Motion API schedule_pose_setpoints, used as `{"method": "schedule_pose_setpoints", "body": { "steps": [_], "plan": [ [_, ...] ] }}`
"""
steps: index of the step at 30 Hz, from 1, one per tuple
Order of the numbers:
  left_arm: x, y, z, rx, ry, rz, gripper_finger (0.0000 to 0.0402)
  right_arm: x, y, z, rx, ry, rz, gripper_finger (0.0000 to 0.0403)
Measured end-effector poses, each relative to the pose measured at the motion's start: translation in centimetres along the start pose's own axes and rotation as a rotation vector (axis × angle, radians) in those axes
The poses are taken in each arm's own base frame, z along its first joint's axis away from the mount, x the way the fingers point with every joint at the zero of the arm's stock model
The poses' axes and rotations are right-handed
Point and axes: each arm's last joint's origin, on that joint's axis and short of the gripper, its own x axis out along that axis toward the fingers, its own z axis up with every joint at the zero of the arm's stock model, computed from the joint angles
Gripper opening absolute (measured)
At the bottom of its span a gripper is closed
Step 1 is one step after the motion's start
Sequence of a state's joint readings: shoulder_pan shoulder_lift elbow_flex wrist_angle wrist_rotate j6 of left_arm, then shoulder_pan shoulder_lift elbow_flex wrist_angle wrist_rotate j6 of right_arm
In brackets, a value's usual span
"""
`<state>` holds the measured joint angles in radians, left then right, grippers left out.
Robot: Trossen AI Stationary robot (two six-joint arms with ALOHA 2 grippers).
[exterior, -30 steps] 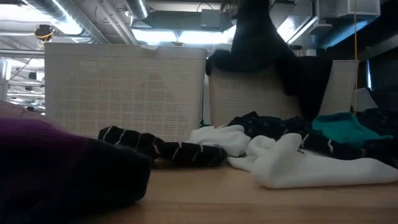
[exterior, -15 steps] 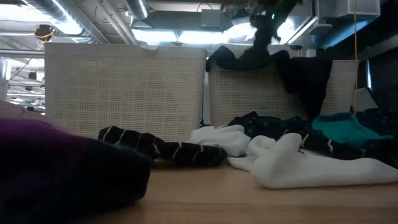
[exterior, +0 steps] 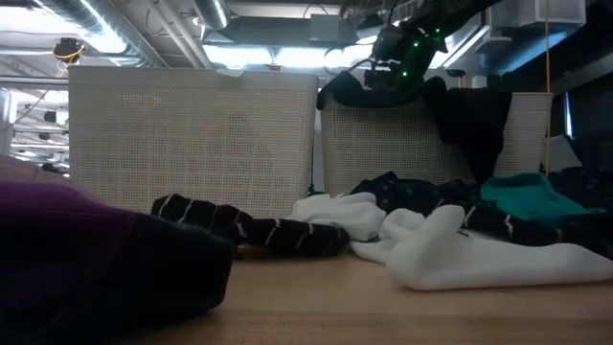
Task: Sort clothes
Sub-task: Put the black coat into the right white bin
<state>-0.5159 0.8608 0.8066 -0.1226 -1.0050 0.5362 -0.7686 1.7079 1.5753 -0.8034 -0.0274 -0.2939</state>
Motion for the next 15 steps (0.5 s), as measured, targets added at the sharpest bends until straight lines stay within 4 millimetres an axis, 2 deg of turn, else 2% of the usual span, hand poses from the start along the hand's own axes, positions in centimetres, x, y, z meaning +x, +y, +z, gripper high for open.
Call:
{"method": "schedule_pose_setpoints", "body": {
  "steps": [3,8,10,15],
  "plan": [
    [0.0,0.0,0.0,-0.005,0.001,-0.001,0.018,0.3,0.1,0.0,-0.001,0.014,-0.014,0.0069],
    [0.0,0.0,0.0,-0.013,0.001,-0.001,0.018,-0.2,0.0,0.3,-0.005,0.003,-0.018,0.0133],
    [0.0,0.0,-0.1,-0.012,0.004,-0.002,0.018,-1.5,-0.1,0.7,-0.006,-0.004,-0.02,0.0161],
    [0.0,-0.1,-0.2,-0.012,0.015,-0.008,0.018,-6.7,-0.1,1.3,0.031,0.018,-0.012,0.0211]
  ]
}}
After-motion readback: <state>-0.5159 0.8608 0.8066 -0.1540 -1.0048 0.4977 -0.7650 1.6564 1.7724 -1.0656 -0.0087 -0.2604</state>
